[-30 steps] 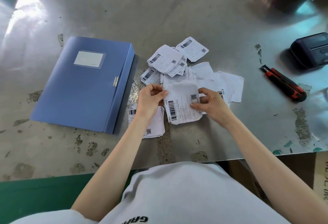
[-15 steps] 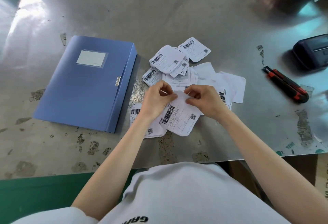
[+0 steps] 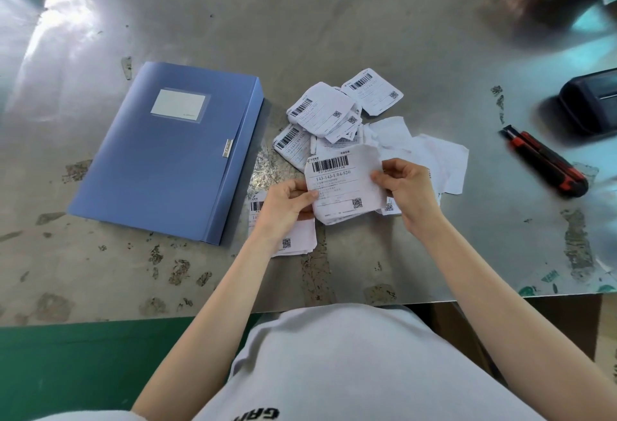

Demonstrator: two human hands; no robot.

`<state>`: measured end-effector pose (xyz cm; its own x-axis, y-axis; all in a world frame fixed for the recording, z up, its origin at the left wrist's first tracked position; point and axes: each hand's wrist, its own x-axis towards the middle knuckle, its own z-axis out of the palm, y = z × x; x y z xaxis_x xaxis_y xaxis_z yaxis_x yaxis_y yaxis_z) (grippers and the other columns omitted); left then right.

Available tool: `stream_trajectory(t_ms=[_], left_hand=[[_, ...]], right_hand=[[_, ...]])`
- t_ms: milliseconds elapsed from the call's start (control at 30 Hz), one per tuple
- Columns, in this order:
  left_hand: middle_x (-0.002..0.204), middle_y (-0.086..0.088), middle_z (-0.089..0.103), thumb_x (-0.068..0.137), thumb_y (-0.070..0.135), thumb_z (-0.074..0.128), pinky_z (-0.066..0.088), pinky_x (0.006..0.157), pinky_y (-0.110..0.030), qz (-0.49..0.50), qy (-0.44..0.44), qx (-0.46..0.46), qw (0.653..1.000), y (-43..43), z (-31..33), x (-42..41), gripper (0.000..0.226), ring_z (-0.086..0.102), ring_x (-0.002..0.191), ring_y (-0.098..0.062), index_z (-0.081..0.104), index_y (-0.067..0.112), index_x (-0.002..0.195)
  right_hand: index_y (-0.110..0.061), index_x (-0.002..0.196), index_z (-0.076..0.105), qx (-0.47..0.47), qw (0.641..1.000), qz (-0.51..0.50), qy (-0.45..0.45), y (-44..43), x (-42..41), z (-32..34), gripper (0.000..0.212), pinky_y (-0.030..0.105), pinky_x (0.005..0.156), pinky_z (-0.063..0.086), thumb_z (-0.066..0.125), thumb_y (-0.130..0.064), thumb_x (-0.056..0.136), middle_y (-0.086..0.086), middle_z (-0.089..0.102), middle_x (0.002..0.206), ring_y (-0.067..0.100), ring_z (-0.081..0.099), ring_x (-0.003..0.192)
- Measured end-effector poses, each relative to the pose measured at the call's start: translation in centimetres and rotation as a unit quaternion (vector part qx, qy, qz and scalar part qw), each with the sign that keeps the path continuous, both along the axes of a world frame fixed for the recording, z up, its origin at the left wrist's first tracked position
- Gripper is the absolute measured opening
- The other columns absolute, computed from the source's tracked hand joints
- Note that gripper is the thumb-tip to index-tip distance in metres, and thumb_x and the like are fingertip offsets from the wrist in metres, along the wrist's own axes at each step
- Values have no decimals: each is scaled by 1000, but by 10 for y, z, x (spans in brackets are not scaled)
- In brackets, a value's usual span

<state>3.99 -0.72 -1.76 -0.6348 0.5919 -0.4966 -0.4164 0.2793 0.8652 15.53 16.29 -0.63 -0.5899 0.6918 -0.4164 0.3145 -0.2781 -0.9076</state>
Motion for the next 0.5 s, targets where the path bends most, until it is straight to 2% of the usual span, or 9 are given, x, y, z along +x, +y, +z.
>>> stream_trajectory(t_ms=[100,233,367,433,500], left_hand=[[77,1,76,86,0,65,54,57,-18,23,13,1,1000,-4,0,3,11,72,69,-11,61,11,86],[85,-3,74,82,-2,69,57,65,-21,32,41,-6,999,-13,0,3,18,71,76,-14,58,11,88],[100,-10,73,80,-2,72,57,79,-27,32,57,-34,997,-23,0,3,25,71,92,-20,59,4,100],[100,-10,73,80,-1,73,57,80,-27,34,58,-48,997,-30,0,3,29,70,94,-21,59,2,105],[99,-9,74,81,0,72,57,80,-29,36,56,-59,996,-37,0,2,29,71,93,-21,59,4,106]], right_hand=[[-3,90,65,-5,1000,10,-8,-2,-1,-4,10,17,61,50,66,3,83,7,67,77,12,60,64],[-9,88,64,-9,999,46,-27,-3,-2,-7,15,18,55,50,68,3,81,-2,71,67,7,65,57],[-7,96,62,-27,997,61,-26,-10,-8,-9,20,23,62,50,69,3,80,7,70,83,17,65,72],[-4,101,62,-23,997,62,-44,-14,-12,-11,22,25,63,49,70,-3,81,14,68,91,23,63,79],[-1,104,62,-11,996,72,-59,-19,-15,-14,24,37,75,55,70,-5,82,22,67,99,29,63,88]])
